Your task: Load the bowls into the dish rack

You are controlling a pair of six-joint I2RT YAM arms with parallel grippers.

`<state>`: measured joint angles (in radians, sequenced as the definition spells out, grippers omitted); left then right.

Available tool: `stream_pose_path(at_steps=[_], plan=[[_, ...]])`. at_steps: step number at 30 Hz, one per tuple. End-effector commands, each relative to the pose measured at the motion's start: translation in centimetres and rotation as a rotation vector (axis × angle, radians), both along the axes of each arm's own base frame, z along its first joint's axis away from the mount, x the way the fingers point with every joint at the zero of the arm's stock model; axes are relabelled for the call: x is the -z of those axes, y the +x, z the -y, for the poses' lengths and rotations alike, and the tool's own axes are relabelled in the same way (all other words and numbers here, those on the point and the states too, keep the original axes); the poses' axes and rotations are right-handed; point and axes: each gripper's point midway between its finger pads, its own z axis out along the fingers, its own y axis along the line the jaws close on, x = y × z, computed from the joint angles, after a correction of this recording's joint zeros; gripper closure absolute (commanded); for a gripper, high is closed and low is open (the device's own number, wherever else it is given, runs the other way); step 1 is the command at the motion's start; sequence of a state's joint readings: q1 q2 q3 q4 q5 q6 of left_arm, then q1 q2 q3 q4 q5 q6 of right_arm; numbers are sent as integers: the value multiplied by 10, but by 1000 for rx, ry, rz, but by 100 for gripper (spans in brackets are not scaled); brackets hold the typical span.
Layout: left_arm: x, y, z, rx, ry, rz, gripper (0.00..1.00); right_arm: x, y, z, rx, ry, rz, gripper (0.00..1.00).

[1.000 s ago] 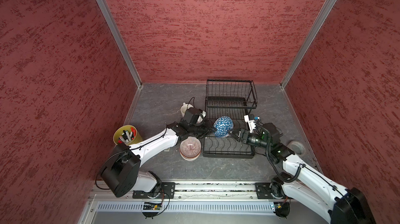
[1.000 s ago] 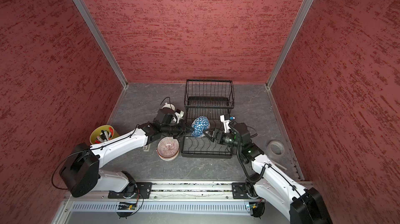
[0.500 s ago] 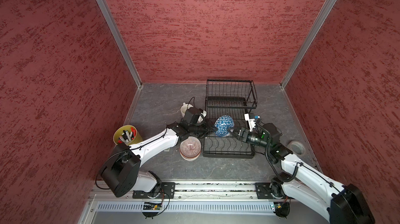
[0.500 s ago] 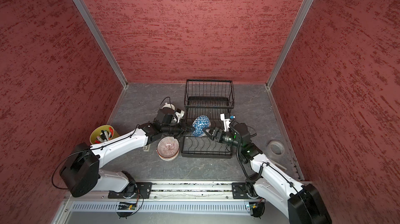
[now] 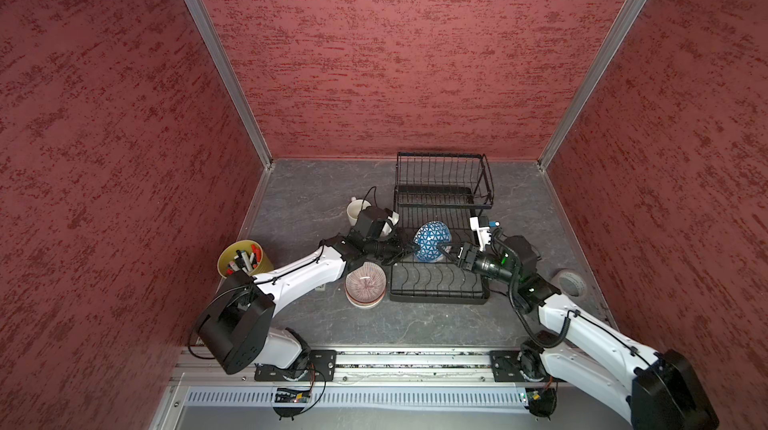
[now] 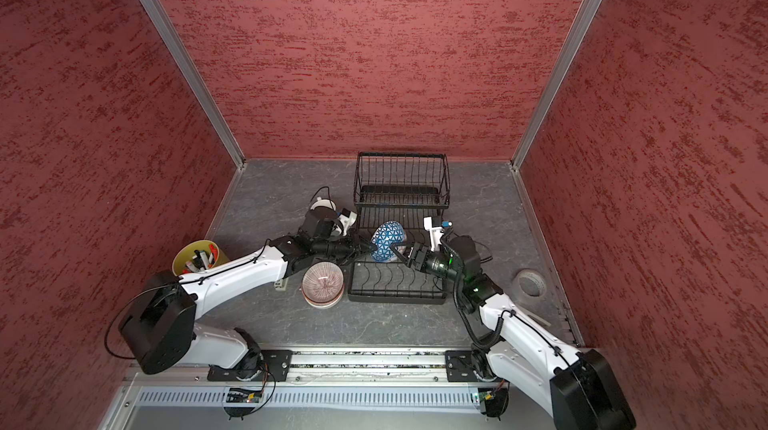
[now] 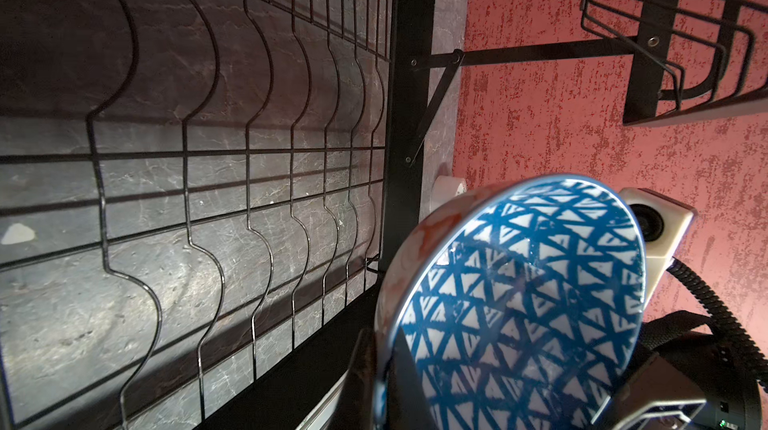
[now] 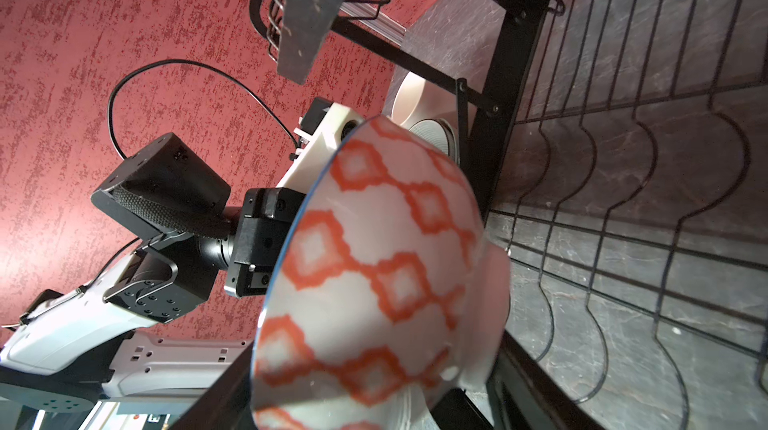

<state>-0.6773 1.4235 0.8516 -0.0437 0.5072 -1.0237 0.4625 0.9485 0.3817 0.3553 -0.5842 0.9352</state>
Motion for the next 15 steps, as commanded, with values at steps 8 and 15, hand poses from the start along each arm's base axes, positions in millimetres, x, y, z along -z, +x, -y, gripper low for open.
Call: stream_pose_path(at_steps=[8,15], plan=[[2,2,10,28,-27,14,100,-7,1,0,-8,7,36,34],[4,3,12,34,-28,12,100,-5,2,1,3,-8,41,35]])
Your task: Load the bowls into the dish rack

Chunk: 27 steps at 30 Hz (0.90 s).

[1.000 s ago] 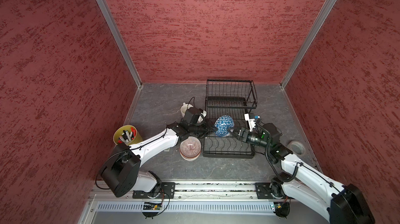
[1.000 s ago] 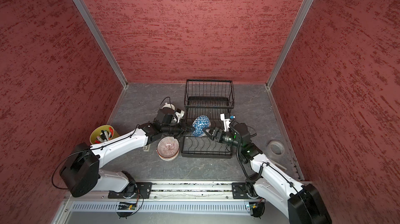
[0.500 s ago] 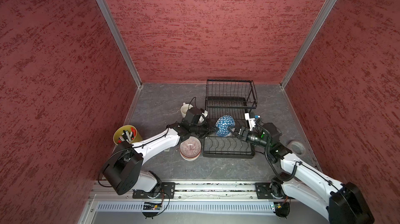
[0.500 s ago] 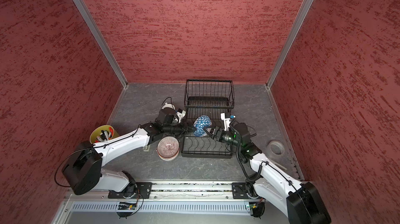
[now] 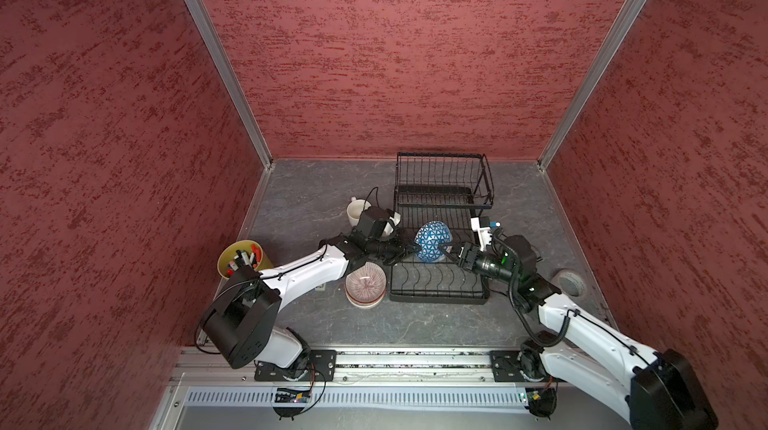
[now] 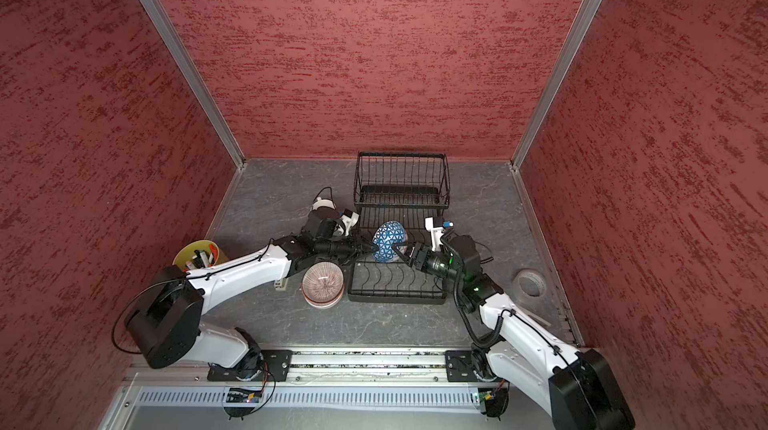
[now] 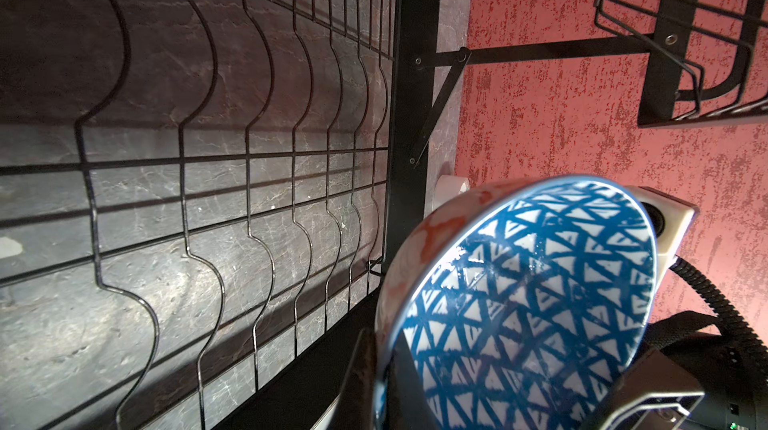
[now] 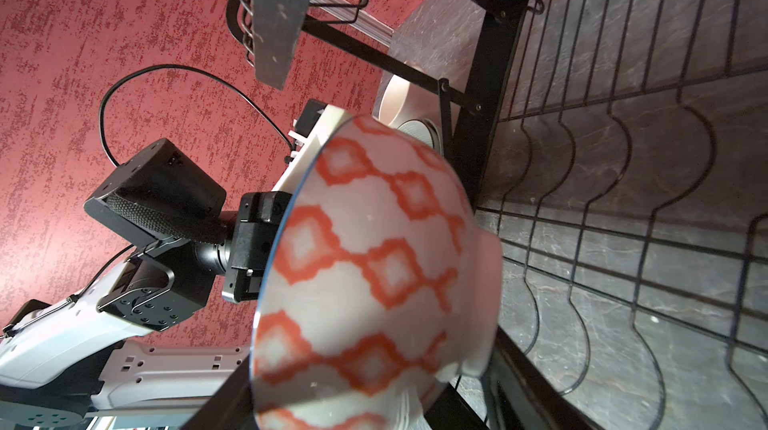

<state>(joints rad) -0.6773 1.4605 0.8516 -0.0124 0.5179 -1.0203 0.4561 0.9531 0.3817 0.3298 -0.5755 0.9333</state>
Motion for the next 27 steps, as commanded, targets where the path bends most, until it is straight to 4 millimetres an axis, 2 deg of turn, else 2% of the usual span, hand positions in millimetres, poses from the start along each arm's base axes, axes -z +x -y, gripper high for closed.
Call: stream_pose_path(at_steps=[1,14,22,24,27], plan=[[-4,0,7,25,-28,19,100,-11,1,-1,-8,5,65,36],[-2,-1,9,35,-25,15,100,-2,5,4,28,-47,66,39],[0,0,10,39,-24,8,96,1,7,7,46,-67,68,40],[0,-1,10,41,-24,9,100,0,8,7,46,-66,70,40],[0,-1,11,44,-30,11,100,-1,7,7,42,-66,74,37]])
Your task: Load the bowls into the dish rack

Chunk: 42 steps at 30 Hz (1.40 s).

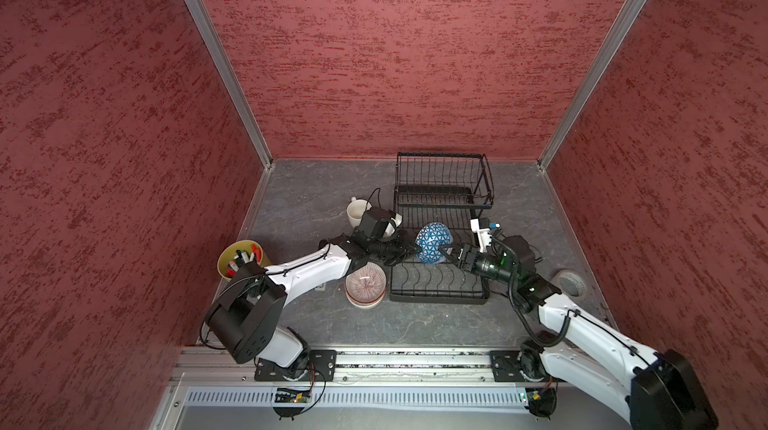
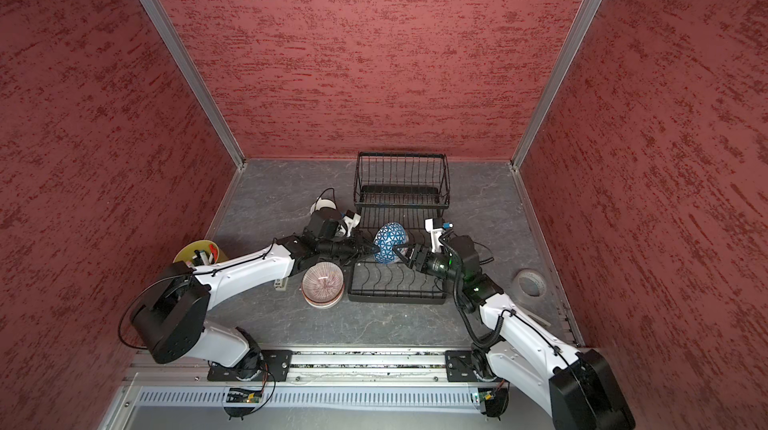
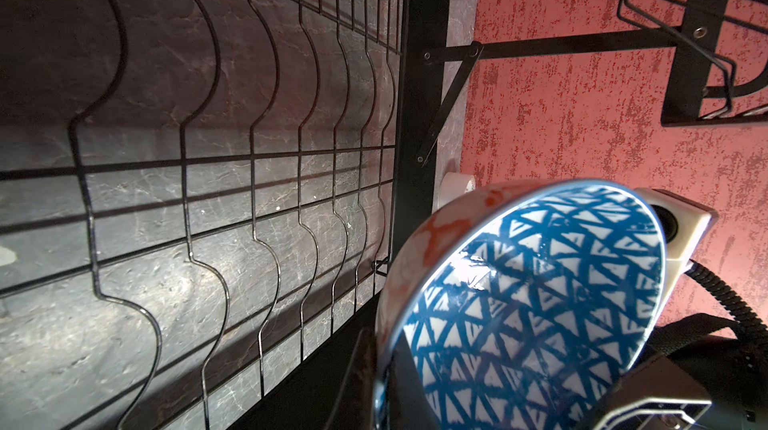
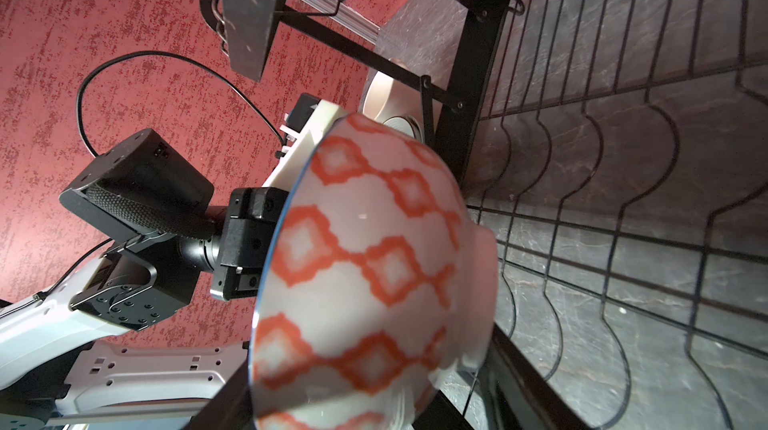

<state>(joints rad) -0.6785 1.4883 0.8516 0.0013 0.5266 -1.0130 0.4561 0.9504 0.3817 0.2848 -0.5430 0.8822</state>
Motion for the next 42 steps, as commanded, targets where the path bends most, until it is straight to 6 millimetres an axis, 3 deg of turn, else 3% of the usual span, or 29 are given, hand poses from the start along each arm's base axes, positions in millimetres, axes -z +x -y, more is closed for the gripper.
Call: stream_pose_path(at_steps=[1,18,33,42], plan=[[-9,-2,9,37,-42,20,100,-10,5,2,17,-15,69,36],[-32,-4,17,69,-119,32,100,-20,1,1,-1,0,144,17],[-26,-2,21,65,-126,18,100,-21,-3,-2,-30,12,146,28],[-28,-1,22,70,-137,20,100,-21,-10,-5,-73,20,148,13]])
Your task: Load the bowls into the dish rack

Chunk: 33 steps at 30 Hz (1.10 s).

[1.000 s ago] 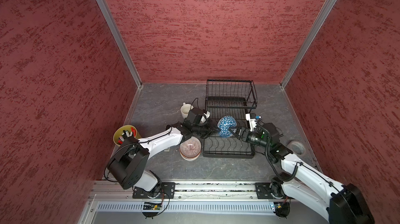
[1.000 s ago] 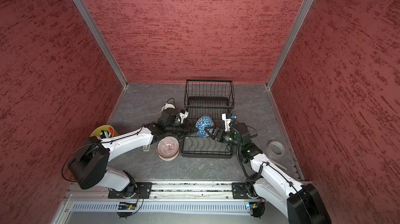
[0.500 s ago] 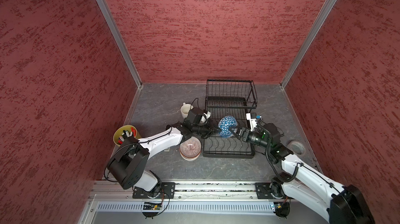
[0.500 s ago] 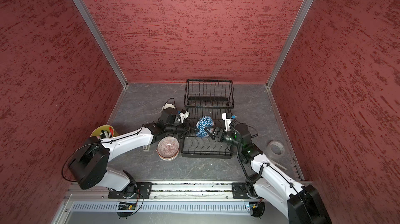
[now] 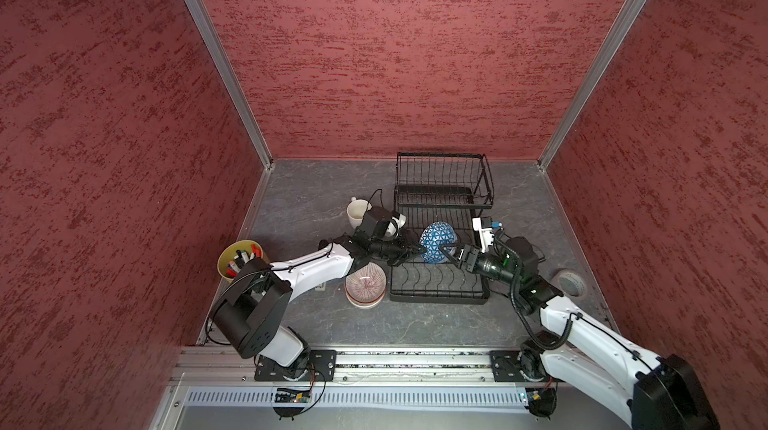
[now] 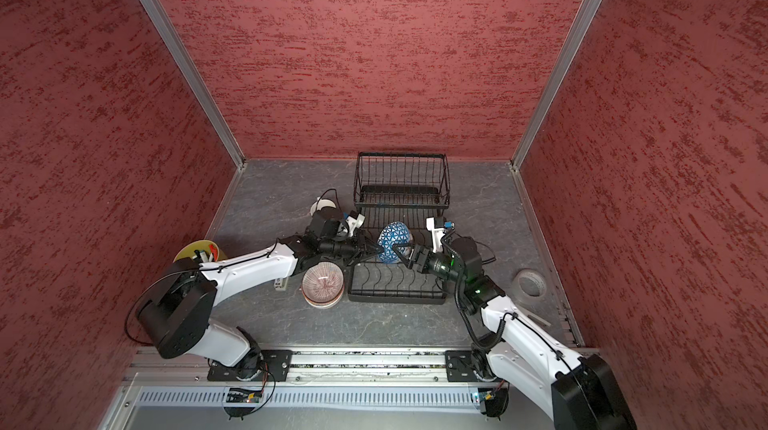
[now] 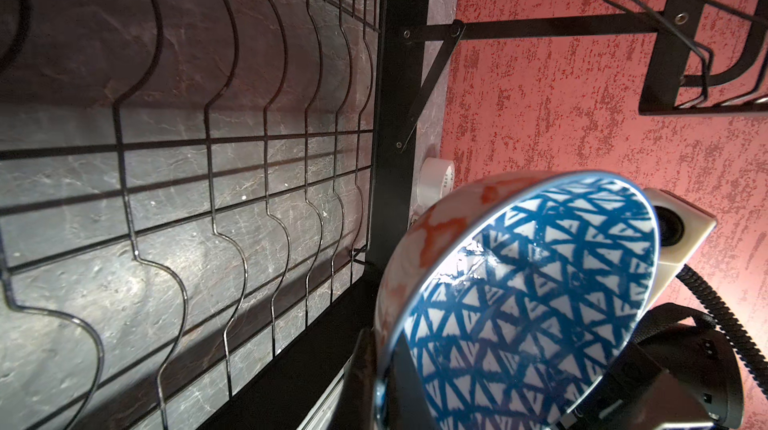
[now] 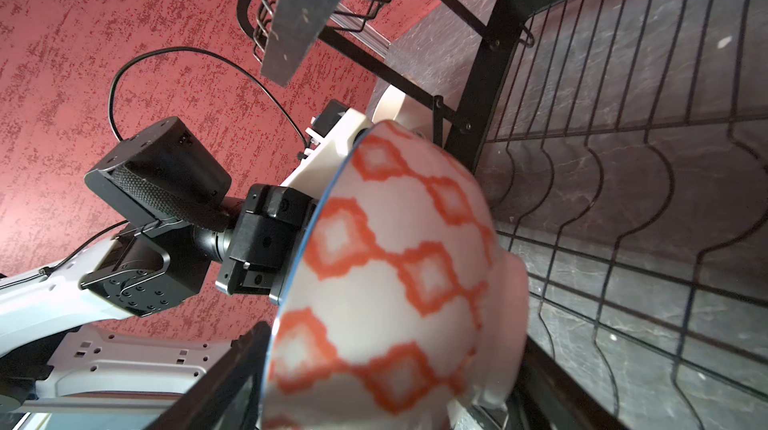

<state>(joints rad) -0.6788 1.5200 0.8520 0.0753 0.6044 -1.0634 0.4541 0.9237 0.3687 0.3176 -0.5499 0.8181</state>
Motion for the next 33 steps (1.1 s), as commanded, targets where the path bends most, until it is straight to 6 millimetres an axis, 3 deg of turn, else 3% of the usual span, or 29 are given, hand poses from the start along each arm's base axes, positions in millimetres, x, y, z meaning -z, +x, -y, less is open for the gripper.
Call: stream_pose_path(at_steps=[1,5,23,33], plan=[[-23,3,10,27,-67,58,100,-12,-8,-6,-55,30,53,13],[-24,2,10,30,-71,58,100,-12,-9,-4,-46,39,58,14],[-22,2,12,33,-78,47,100,-19,-3,1,-3,32,74,37],[-20,2,10,34,-70,46,73,-18,1,5,33,9,69,41]])
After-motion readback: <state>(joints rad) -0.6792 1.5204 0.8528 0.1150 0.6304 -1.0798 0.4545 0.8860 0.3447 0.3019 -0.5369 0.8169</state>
